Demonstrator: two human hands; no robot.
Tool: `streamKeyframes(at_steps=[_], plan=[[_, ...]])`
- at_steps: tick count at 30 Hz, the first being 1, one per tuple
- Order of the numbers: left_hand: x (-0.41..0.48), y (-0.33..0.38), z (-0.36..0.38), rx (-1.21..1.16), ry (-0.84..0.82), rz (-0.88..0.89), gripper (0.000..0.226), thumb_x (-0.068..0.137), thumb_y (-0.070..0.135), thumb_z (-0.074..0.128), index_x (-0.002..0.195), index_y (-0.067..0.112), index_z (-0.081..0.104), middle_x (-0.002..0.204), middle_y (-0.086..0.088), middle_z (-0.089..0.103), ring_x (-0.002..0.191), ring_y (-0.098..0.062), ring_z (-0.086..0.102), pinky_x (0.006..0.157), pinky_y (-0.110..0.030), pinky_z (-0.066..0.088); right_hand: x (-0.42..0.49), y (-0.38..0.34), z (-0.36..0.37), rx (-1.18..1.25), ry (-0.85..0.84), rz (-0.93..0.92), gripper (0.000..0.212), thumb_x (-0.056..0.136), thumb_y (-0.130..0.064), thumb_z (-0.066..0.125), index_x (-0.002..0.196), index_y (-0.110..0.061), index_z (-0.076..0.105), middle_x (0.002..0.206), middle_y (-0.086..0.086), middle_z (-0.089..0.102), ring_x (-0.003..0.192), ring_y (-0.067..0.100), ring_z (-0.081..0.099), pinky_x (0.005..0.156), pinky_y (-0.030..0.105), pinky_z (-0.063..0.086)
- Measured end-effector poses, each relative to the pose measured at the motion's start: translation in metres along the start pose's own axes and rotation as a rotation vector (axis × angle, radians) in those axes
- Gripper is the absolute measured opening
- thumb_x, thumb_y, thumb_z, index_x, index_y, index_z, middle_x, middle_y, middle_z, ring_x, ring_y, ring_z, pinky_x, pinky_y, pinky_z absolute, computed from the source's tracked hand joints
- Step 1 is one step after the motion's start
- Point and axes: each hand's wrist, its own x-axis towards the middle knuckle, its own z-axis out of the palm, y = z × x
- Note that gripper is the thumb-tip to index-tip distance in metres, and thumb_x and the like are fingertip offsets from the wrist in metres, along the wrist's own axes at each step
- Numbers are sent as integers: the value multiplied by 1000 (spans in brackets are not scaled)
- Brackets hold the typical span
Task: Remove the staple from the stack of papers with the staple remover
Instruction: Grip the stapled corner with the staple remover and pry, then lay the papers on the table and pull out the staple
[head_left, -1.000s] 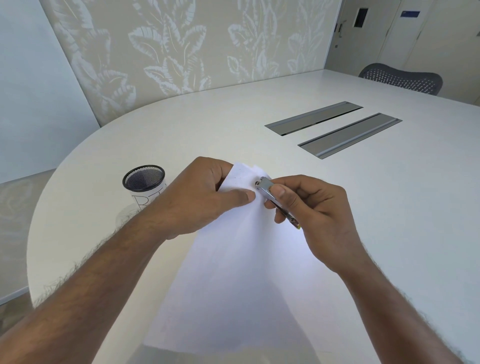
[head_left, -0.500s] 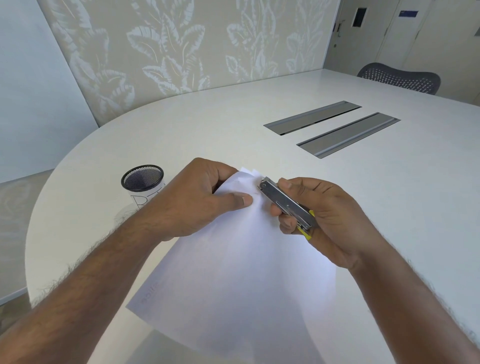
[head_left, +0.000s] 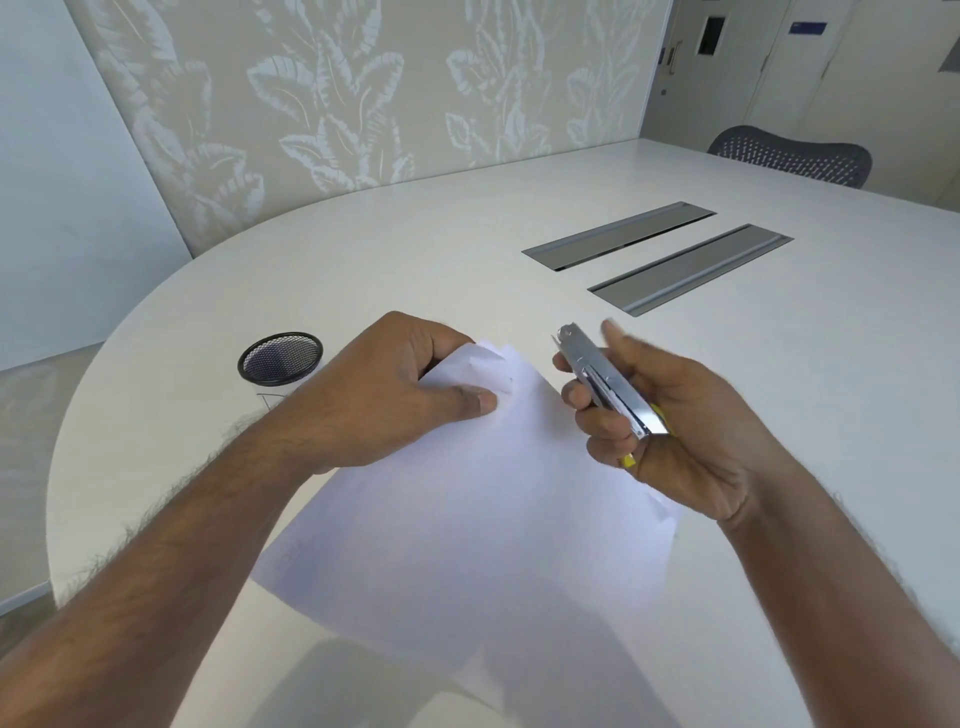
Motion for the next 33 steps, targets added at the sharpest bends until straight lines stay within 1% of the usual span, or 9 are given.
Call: streamKeyframes(at_steps=[2, 5, 10, 14, 16, 19, 22, 26, 33], plan=[[0, 3, 1, -28, 12, 3, 34, 67, 54, 69, 91, 33, 79, 93, -19, 77, 80, -46, 70, 69, -59, 59, 2, 5, -8, -246, 89, -203, 33, 83, -39, 70, 97, -9, 72, 79, 7, 65, 49, 14, 47, 47, 23, 39], [0, 4, 2, -14, 19, 24, 24, 72, 50, 70, 91, 38, 79, 94, -11, 79, 90, -44, 70, 78, -59, 58, 2, 12, -23, -546, 204, -348, 37, 68, -21, 81, 102, -16, 69, 92, 5, 75, 56, 15, 50, 53, 22, 42], [5, 2, -3, 73, 102, 48, 9, 80, 44, 73, 89, 43, 76, 92, 8, 76, 73, -19, 69, 60, -12, 49, 1, 9, -39, -769, 151, -268, 48, 57, -7, 92, 98, -22, 73, 75, 0, 70, 61, 15, 53, 63, 19, 47], [19, 3, -6, 142, 186, 100, 7, 89, 28, 75, 92, 32, 80, 91, 12, 79, 85, -8, 71, 70, -16, 50, 2, -3, -32, -927, 239, -340, 34, 67, -3, 88, 92, -22, 75, 82, 28, 68, 68, 18, 53, 71, 34, 42], [27, 5, -8, 149, 236, 166, 5, 89, 21, 75, 91, 25, 77, 92, 13, 78, 89, -7, 71, 75, -22, 50, -1, -13, -24, -1006, 306, -447, 30, 71, -5, 86, 91, -23, 74, 82, 19, 72, 66, 15, 54, 69, 31, 44], [31, 10, -14, 107, 322, 314, 23, 89, 17, 75, 82, 37, 67, 82, 32, 71, 82, 10, 64, 78, -11, 47, -11, -29, -10, -1184, 443, -703, 34, 75, -6, 82, 94, -33, 72, 79, -11, 75, 66, 1, 65, 63, 11, 49], [30, 11, -13, 31, 402, 463, 23, 90, 9, 72, 89, 31, 69, 92, 21, 74, 94, -4, 70, 95, -26, 53, -24, -32, 4, -1336, 562, -980, 35, 78, -9, 78, 107, -26, 71, 84, -15, 72, 74, 10, 69, 71, 24, 56], [25, -1, -3, 104, 510, 626, 29, 85, -8, 72, 91, 19, 68, 106, -2, 71, 105, -19, 68, 98, -48, 51, -31, -16, 6, -1531, 683, -1222, 33, 78, 2, 70, 108, -11, 72, 87, 5, 75, 77, 27, 68, 73, 37, 56], [3, -65, 38, -116, 571, 424, 69, 67, -21, 66, 86, 45, 70, 127, 3, 58, 125, -13, 55, 104, -29, 43, -26, 49, 0, -1617, 630, -1265, 29, 72, 9, 63, 95, -4, 75, 74, 7, 71, 60, 30, 60, 58, 37, 48]])
